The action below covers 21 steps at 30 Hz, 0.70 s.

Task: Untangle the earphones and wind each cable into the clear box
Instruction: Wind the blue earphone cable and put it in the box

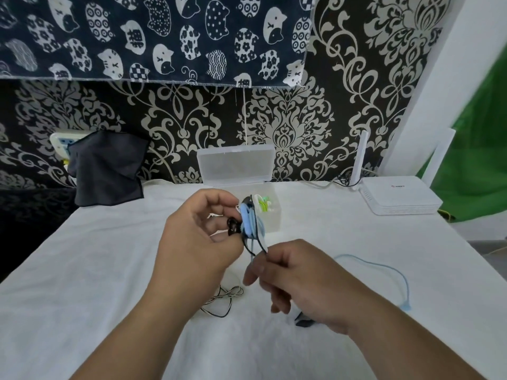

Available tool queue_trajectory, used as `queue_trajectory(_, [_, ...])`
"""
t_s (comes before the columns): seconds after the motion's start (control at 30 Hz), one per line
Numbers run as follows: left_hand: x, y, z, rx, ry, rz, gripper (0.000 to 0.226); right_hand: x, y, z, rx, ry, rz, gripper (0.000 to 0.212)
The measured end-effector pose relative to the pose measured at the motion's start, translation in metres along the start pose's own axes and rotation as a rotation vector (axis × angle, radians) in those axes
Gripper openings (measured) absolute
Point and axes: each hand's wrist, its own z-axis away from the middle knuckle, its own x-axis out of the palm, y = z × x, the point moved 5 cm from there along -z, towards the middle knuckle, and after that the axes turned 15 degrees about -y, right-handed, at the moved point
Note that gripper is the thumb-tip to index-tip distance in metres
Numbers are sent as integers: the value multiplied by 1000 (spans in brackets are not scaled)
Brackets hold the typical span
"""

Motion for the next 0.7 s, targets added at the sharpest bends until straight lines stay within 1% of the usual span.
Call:
queue_trajectory(0.1, [-5, -1, -1, 16, 26, -132, 51, 6, -8, 6, 22, -82, -54, 23])
queue_trajectory(0.17, [-6, -4, 0, 18, 22, -184, 54, 2, -8, 8, 59, -43, 18, 22])
queue_trajectory(0.23, [-7, -4, 0, 29, 16, -239, 56, -4, -8, 8, 47, 5, 74, 22])
queue_trajectory(0.33, [-7, -1, 0, 55, 10, -342, 58, -9, -9, 9, 0, 44, 46, 24])
queue_trajectory(0.5, [4, 6, 3, 152, -53, -665, 57, -12, -14, 11, -85, 90, 20, 29])
queue_trajectory(0.6, [13, 0, 4, 141, -142, -709, 52, -23, -17, 14, -155, 192, -52, 34])
queue_trajectory(0.67, [20, -3, 5, 114, -186, -668, 52, -33, -15, 17, -173, 280, -130, 37])
queue_trajectory(0.7, [22, -4, 6, 91, -194, -615, 53, -38, -14, 19, -169, 331, -122, 36])
